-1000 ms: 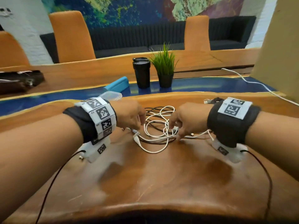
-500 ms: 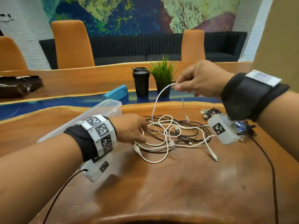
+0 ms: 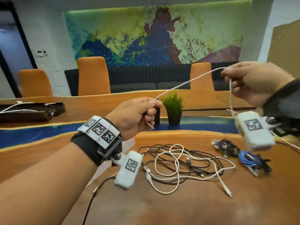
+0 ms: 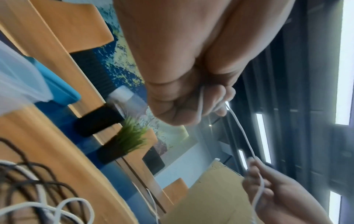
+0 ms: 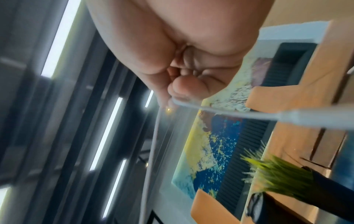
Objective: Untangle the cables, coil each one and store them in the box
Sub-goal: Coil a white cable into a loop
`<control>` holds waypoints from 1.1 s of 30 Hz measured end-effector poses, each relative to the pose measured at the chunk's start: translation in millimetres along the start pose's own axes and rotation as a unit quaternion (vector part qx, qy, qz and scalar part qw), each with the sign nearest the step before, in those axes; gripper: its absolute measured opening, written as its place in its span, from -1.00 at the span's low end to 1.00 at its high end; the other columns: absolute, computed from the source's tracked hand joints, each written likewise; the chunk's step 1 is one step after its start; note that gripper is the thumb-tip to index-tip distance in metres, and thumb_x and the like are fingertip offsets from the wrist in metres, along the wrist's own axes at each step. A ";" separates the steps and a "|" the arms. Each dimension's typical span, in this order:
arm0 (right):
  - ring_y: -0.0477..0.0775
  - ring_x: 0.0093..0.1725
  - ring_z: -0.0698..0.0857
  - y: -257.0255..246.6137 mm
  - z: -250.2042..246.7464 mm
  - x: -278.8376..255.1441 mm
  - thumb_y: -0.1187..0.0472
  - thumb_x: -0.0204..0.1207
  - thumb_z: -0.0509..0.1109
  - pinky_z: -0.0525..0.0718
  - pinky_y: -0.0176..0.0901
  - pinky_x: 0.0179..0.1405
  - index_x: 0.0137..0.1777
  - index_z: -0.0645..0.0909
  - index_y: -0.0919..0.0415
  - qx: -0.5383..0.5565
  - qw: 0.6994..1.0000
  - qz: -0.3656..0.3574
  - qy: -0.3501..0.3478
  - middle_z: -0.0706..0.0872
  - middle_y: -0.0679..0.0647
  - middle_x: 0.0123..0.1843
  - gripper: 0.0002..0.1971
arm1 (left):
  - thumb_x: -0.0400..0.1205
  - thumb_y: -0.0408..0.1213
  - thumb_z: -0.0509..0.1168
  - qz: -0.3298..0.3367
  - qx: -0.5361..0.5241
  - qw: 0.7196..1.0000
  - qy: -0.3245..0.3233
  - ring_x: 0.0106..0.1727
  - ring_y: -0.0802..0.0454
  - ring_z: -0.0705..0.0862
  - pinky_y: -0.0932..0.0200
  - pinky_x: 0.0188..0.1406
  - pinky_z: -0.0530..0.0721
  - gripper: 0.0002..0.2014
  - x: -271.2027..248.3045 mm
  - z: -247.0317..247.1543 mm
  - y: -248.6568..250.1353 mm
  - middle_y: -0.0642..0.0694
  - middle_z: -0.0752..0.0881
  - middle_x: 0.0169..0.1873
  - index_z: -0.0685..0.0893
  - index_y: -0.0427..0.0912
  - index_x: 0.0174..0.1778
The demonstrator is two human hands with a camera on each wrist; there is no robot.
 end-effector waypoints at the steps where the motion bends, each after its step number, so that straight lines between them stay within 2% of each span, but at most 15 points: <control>1: -0.23 -0.58 0.40 1.5 -13.0 6.6 0.18 0.66 0.32 0.38 -0.49 -0.66 -0.21 0.62 0.10 0.028 0.999 0.009 0.014 0.51 -0.07 -0.41 -0.81 | 0.80 -0.28 0.12 -0.012 0.009 1.000 -0.001 -0.48 0.17 0.40 0.21 -0.29 0.50 -0.79 -5.1 -6.2 -0.8 0.03 0.47 -0.45 0.67 -0.19 0.05; 3: -0.24 -0.67 0.41 5.5 -30.3 12.1 -0.03 0.37 0.58 0.37 -0.51 -0.73 -0.24 0.60 0.04 0.051 0.998 0.026 0.025 0.52 -0.10 -0.44 -0.76 | 0.81 -0.27 0.11 -0.037 0.031 0.999 -0.009 -0.46 0.16 0.42 0.18 -0.25 0.48 -0.77 -14.2 -14.7 -1.3 0.03 0.48 -0.44 0.68 -0.19 0.03; 5: -0.23 -0.71 0.45 25.3 -54.2 21.7 -0.20 -0.33 0.77 0.41 -0.43 -0.78 -0.29 0.63 0.01 0.012 0.998 0.047 0.035 0.56 -0.12 -0.55 -0.38 | 0.81 -0.29 0.10 -0.056 0.048 0.997 -0.022 -0.43 0.13 0.44 0.14 -0.19 0.49 -0.76 -19.8 -19.3 -0.8 0.01 0.50 -0.42 0.69 -0.20 0.04; 6: -0.21 -0.70 0.48 33.3 -61.0 21.5 -0.23 -0.40 0.78 0.45 -0.38 -0.78 -0.35 0.68 0.03 -0.022 0.996 0.063 0.059 0.60 -0.08 -0.55 -0.38 | 0.81 -0.30 0.10 -0.062 0.045 0.997 -0.024 -0.42 0.12 0.45 0.12 -0.15 0.51 -0.76 -21.7 -21.5 -0.4 0.00 0.51 -0.41 0.69 -0.21 0.05; 9: 0.01 -0.45 0.64 29.8 -42.9 -2.0 0.06 0.46 0.58 0.63 -0.14 -0.44 -0.34 0.72 0.02 -0.253 0.964 0.006 0.088 0.76 0.21 -0.22 -0.82 | 0.79 -0.28 0.12 -0.065 0.016 0.998 -0.018 -0.46 0.14 0.43 0.08 -0.11 0.60 -0.77 -24.9 -24.4 5.8 0.01 0.49 -0.41 0.69 -0.22 0.05; 10: 0.04 -0.30 0.67 25.9 -31.8 -10.9 0.06 0.54 0.50 0.63 -0.08 -0.29 -0.22 0.72 -0.01 -0.356 0.928 -0.033 0.100 0.77 0.18 -0.11 -0.89 | 0.79 -0.27 0.14 -0.059 0.011 0.998 -0.020 -0.48 0.16 0.41 0.10 -0.15 0.64 -0.78 -25.3 -21.2 9.9 0.02 0.48 -0.42 0.69 -0.21 0.04; 12: -0.02 -0.03 0.66 11.0 13.2 -37.0 -0.11 0.48 0.48 0.58 -0.12 -0.13 0.11 0.65 -0.13 -0.445 0.889 -0.106 0.027 0.71 -0.05 0.03 -0.76 | 0.78 -0.28 0.15 -0.043 0.005 0.998 -0.039 -0.51 0.18 0.36 0.17 -0.25 0.67 -0.79 -27.0 -6.0 20.6 0.03 0.46 -0.43 0.68 -0.21 0.01; 14: -0.19 0.16 0.59 -4.3 65.6 -66.2 -0.14 0.41 0.52 0.49 -0.43 -0.04 0.34 0.53 -0.25 -0.406 0.896 -0.147 -0.102 0.62 -0.23 0.15 -0.52 | 0.78 -0.29 0.15 -0.032 -0.006 0.997 -0.072 -0.52 0.18 0.34 0.22 -0.35 0.64 -0.80 -27.8 15.8 29.7 0.03 0.46 -0.45 0.67 -0.22 -0.02; 15: -0.26 0.19 0.58 -7.8 87.5 -75.7 -0.10 0.41 0.54 0.47 -0.52 0.00 0.37 0.52 -0.25 -0.390 0.893 -0.166 -0.153 0.62 -0.29 0.19 -0.48 | 0.78 -0.29 0.15 -0.026 -0.013 0.996 -0.087 -0.51 0.18 0.35 0.24 -0.38 0.62 -0.80 -27.1 26.3 33.1 0.03 0.46 -0.45 0.66 -0.22 -0.03; 17: -0.25 0.08 0.68 -6.0 116.1 -81.8 0.09 0.49 0.53 0.64 -0.39 0.03 0.27 0.64 -0.14 -0.319 0.902 -0.198 -0.213 0.74 -0.23 0.10 -0.64 | 0.77 -0.28 0.16 -0.010 -0.033 0.994 -0.099 -0.51 0.19 0.36 0.26 -0.41 0.58 -0.80 -22.1 39.6 36.7 0.02 0.45 -0.46 0.66 -0.21 -0.07; 20: -0.02 -0.39 0.61 5.0 110.3 -69.3 0.23 0.57 0.42 0.67 -0.17 -0.42 0.02 0.74 0.16 -0.084 0.973 -0.101 -0.188 0.67 0.12 -0.29 -0.90 | 0.77 -0.23 0.15 -0.003 -0.110 0.991 -0.073 -0.49 0.17 0.29 0.26 -0.42 0.50 -0.77 -11.6 34.0 35.0 0.03 0.39 -0.45 0.63 -0.16 -0.15; 23: 0.01 -0.43 0.43 19.7 86.6 -55.9 0.10 0.48 0.41 0.34 -0.16 -0.51 -0.03 0.77 0.22 0.010 0.991 -0.034 -0.128 0.57 0.12 -0.35 -0.78 | 0.76 -0.20 0.14 -0.002 -0.208 0.976 -0.065 -0.47 0.17 0.25 0.26 -0.40 0.53 -0.78 -4.7 18.3 24.7 0.03 0.36 -0.40 0.60 -0.15 -0.15; 28: -0.20 -0.41 0.59 43.0 74.6 -35.1 0.12 0.59 0.40 0.51 -0.34 -0.47 -0.13 0.78 0.09 -0.071 0.992 -0.100 -0.004 0.68 -0.14 -0.41 -0.85 | 0.76 -0.26 0.10 0.030 -0.286 0.954 -0.091 -0.41 0.15 0.44 0.12 -0.18 0.61 -0.79 4.8 22.7 7.6 -0.01 0.49 -0.33 0.64 -0.20 -0.01; 30: -0.26 -0.39 0.61 52.5 75.5 -27.1 0.13 0.60 0.41 0.54 -0.27 -0.37 -0.16 0.76 0.05 -0.096 0.987 -0.127 0.031 0.69 -0.16 -0.41 -0.86 | 0.73 -0.25 0.14 0.059 -0.289 0.953 -0.074 -0.37 0.12 0.50 0.05 -0.10 0.59 -0.79 12.4 25.6 4.3 -0.02 0.56 -0.31 0.69 -0.19 0.01; 33: -0.20 -0.22 0.67 61.2 82.7 -21.9 0.13 0.59 0.42 0.64 -0.21 -0.25 -0.19 0.78 0.00 -0.175 0.970 -0.169 0.006 0.74 -0.15 -0.31 -0.85 | 0.65 -0.23 0.22 0.107 -0.266 0.958 -0.025 -0.33 0.09 0.60 0.03 -0.10 0.55 -0.78 25.7 23.5 -0.7 -0.05 0.67 -0.26 0.79 -0.14 -0.02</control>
Point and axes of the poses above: each hand's wrist, its own x-axis towards the middle knuckle, its own z-axis out of the palm, y = z × x, the point moved 5 cm from there along x, towards the middle knuckle
